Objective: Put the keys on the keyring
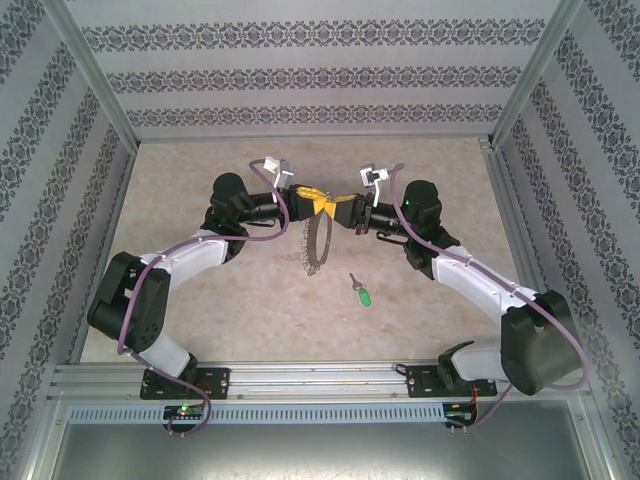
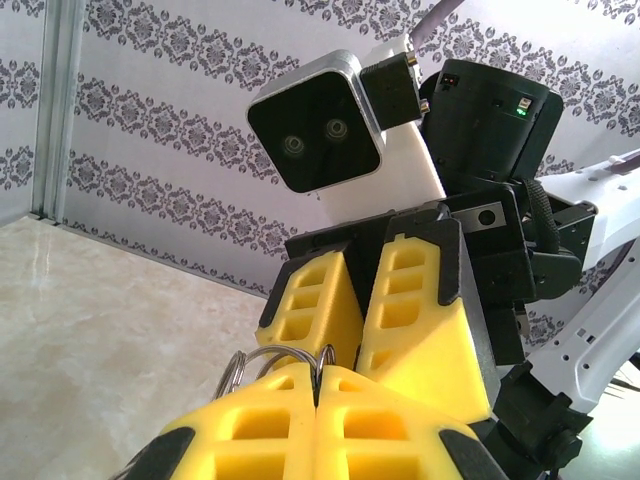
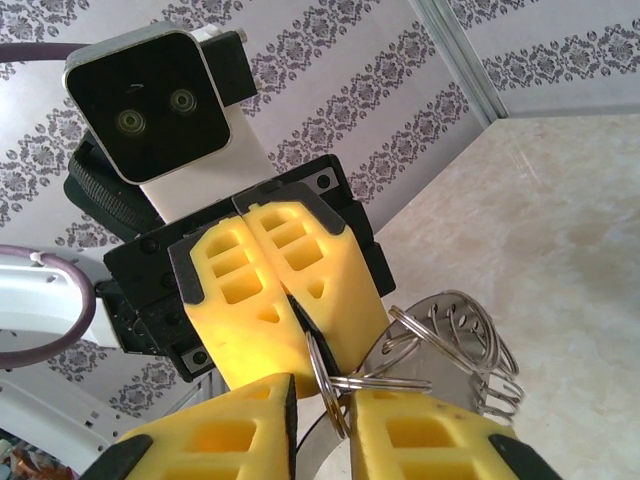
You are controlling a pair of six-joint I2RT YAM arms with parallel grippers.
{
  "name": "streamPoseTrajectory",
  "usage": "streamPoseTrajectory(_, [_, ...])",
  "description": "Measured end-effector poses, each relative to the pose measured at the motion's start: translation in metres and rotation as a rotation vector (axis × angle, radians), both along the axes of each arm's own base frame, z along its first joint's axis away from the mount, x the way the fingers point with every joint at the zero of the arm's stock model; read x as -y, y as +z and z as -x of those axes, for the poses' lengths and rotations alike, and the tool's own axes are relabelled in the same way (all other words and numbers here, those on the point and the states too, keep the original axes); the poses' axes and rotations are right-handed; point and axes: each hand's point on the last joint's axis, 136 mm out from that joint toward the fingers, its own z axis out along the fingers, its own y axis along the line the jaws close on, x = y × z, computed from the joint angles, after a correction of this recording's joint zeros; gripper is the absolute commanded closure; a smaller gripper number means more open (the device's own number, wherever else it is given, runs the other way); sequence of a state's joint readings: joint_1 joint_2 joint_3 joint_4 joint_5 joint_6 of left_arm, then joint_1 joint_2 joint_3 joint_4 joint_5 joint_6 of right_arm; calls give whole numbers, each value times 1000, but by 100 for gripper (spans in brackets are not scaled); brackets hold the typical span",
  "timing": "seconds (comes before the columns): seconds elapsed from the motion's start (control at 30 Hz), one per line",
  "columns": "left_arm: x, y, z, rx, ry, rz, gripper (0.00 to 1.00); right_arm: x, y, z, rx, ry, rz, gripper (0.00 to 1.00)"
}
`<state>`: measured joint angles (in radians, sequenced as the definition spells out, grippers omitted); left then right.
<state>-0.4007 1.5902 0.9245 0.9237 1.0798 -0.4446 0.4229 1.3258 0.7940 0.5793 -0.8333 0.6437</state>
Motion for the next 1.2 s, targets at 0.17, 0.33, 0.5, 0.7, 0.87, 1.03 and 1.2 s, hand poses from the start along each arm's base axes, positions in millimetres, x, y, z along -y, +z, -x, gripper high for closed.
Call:
streamPoseTrajectory(0.17, [0,0,0,0,1,0,100,3,1,-2,-2,-7,-2,85])
streamPoseTrajectory(0.33, [-1,0,-1,1,2,1,100,6,2,-3,-4,-10,-6,100])
streamPoseTrajectory(0.5, [-1,0,-1,1,3,1,100,6,3,-3,-2,-8,-8,100])
streamPoseTrajectory(0.7, [-1,3,-3,-4,19,7,76,6,5,-3,9,-10,-12,100])
streamPoseTrajectory(0.87, [-12,21,-14,-46,119,51,66,9,14,-6,51,-23,-31,100])
streamPoseTrajectory(1.03, [-32,48,-20,-79,238,83,58,9,23,-5,96,-23,-51,100])
streamPoseTrajectory(1.2, [-36,52,-18,-128,269,70,53,14,31,-6,132,-34,-79,100])
